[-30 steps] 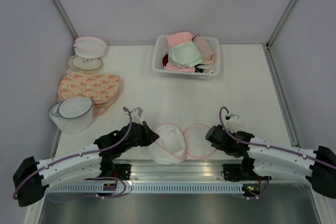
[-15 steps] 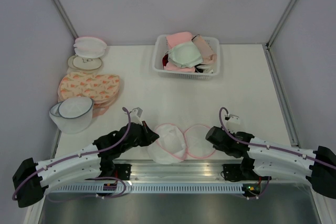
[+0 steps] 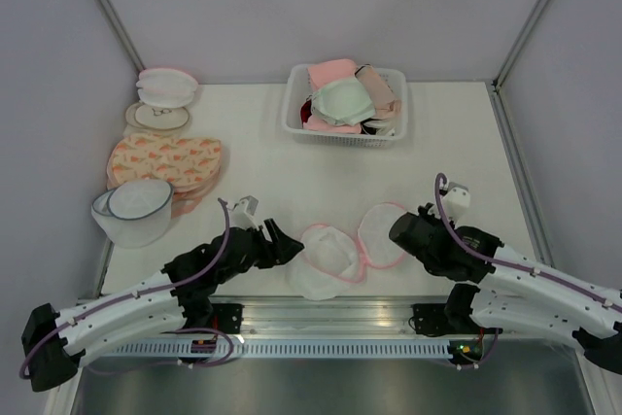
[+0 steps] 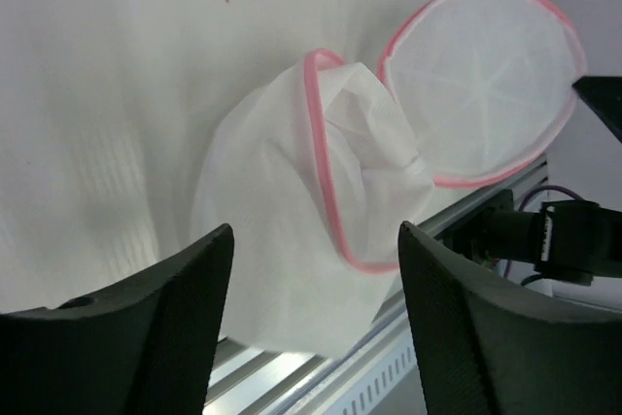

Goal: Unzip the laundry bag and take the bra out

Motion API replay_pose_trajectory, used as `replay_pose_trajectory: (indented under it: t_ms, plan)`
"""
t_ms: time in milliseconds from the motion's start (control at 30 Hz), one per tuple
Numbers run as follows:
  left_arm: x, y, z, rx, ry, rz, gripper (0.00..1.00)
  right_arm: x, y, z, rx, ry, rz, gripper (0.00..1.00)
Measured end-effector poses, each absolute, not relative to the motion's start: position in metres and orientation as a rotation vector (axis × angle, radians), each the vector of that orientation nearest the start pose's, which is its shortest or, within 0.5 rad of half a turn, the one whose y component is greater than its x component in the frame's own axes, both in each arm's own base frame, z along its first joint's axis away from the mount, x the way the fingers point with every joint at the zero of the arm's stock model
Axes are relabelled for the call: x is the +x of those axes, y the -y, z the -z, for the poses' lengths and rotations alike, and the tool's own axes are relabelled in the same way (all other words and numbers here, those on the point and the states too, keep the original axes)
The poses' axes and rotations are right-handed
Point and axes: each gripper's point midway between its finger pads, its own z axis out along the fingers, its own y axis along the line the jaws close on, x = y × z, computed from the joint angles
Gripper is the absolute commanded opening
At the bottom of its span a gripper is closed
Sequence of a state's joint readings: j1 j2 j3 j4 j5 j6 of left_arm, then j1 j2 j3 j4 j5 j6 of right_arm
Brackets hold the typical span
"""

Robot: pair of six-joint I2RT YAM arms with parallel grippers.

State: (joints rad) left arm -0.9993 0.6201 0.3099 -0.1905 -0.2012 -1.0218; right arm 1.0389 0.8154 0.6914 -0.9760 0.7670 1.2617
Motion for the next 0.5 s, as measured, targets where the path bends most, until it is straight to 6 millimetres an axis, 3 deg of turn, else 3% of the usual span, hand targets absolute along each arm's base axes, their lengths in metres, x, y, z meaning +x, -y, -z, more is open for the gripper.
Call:
replay_pose_trajectory:
  t_ms: [133,233,333,400,500]
  plan:
    - [0.146,0.227,-0.126,-0.16,-2.178,1.041,0.91,0.19,-0.096,-0.178,0.465,-2.101,-0.008,0.0]
    - [0.146,0.226,-0.137,-0.165,-2.146,1.069,0.93,0.202,-0.088,-0.218,0.45,-2.012,0.075,0.0]
    - [0.144,0.221,-0.141,-0.169,-2.132,1.076,0.94,0.212,-0.088,-0.244,0.375,-1.967,0.156,0.0]
    - [0.143,0.219,-0.145,-0.172,-2.121,1.085,0.94,0.22,-0.097,-0.247,0.293,-1.97,0.201,0.0]
    - [0.14,0.214,-0.15,-0.177,-2.101,1.103,0.95,0.234,-0.126,-0.228,0.148,-2.023,0.258,0.0]
